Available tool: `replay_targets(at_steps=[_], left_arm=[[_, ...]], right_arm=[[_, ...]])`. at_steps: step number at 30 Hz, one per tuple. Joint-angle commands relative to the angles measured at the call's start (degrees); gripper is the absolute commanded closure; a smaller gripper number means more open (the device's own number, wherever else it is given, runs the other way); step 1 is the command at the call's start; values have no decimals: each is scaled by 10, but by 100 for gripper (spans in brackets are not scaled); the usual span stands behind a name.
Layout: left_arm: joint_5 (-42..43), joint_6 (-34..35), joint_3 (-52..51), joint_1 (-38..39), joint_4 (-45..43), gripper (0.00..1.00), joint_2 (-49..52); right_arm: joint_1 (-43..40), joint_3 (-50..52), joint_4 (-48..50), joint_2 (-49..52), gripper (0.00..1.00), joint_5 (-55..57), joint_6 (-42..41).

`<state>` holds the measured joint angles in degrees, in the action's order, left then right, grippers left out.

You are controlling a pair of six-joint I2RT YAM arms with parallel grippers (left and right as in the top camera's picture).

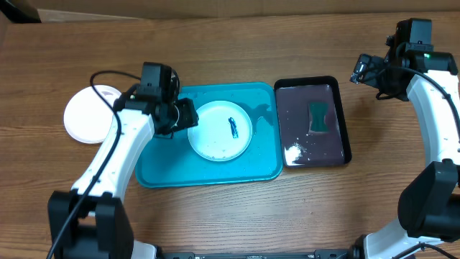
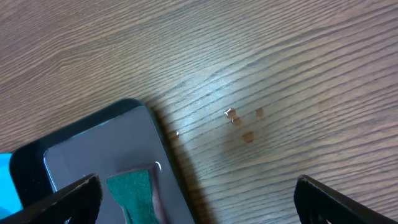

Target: Clean dirty plates on tray and stack at the side

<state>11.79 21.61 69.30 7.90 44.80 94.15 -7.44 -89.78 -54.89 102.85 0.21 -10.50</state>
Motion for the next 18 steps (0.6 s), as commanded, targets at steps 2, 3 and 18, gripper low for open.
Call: replay_targets(at_steps=[2,3,18], left_arm=[[-4,-49,10,4,11,68,70],[-4,-49,10,3,11,69,78],[-34,-49,9,4,0,78,134]], right_arm=[[2,-3,3,-9,0,-1,-4],[2,-3,3,-9,0,-1,-4],[2,-3,3,-9,0,-1,-4]])
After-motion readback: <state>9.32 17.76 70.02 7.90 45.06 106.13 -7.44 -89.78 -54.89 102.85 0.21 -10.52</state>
